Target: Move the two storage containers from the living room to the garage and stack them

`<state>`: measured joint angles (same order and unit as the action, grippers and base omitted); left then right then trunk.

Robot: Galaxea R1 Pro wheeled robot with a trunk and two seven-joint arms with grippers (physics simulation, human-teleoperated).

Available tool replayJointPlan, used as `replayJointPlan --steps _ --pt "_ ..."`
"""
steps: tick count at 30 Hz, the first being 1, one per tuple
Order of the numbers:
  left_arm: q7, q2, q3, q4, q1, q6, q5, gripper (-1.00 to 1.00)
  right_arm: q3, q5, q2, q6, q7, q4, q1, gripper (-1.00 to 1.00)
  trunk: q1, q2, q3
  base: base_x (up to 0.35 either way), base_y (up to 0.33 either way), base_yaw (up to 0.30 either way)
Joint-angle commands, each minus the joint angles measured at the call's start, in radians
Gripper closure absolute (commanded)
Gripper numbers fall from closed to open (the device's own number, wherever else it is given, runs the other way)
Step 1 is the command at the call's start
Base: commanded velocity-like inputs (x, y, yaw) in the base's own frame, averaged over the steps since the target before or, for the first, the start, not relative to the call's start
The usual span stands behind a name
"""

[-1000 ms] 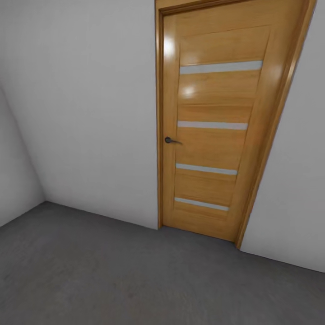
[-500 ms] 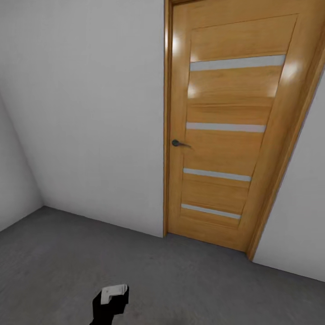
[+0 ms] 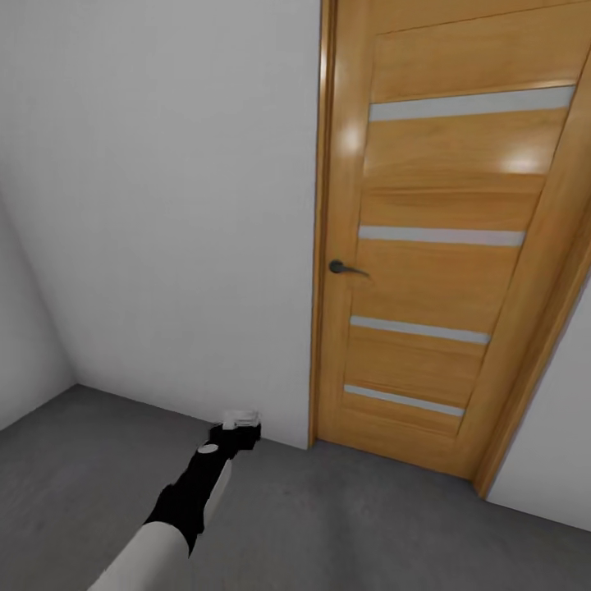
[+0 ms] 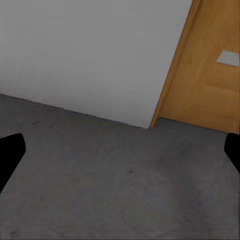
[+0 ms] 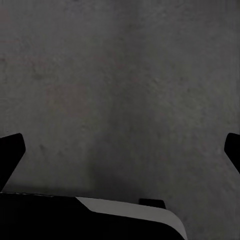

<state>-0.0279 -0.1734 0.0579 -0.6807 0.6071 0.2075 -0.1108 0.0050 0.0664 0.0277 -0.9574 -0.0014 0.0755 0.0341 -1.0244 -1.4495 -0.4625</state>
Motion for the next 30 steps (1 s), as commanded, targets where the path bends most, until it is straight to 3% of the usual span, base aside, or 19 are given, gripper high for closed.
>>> replayJointPlan --steps 1,3,6,11,14,30 --pt "0.002 -0.001 0.004 0.094 0.035 0.009 -0.01 -1.0 0.0 0.002 0.0 -0.004 0.0 0.001 0.0 -1.0 -0.001 -0.001 -0.001 0.314 0.18 0.0" --pt "0.002 -0.001 0.004 0.175 0.058 0.009 -0.01 -1.0 0.0 0.002 0.0 -0.004 0.0 0.001 -0.001 -1.0 -0.001 -0.001 -0.001 0.313 0.183 0.0" --pt "0.001 -0.001 0.005 0.215 0.07 -0.015 -0.009 -1.0 0.0 0.003 0.0 -0.004 0.0 0.001 0.0 -1.0 -0.001 -0.001 -0.001 0.217 0.154 0.0" --pt "0.002 -0.001 0.013 0.227 0.072 -0.198 -0.007 -1.0 0.0 0.003 0.0 -0.004 0.004 0.001 0.0 -1.0 -0.001 -0.001 -0.001 0.049 0.027 0.0" --pt "0.002 -0.001 0.014 0.23 0.07 -0.238 -0.007 -1.0 0.0 0.002 0.0 -0.004 0.007 0.001 -0.001 -1.0 -0.001 -0.001 -0.001 0.007 0.004 -0.003" --pt "0.009 -0.001 -0.006 0.236 0.069 -0.248 -0.012 -1.0 -0.001 0.001 0.0 -0.004 0.009 0.001 -0.001 -1.0 -0.001 -0.001 -0.001 0.001 0.0 -0.244"
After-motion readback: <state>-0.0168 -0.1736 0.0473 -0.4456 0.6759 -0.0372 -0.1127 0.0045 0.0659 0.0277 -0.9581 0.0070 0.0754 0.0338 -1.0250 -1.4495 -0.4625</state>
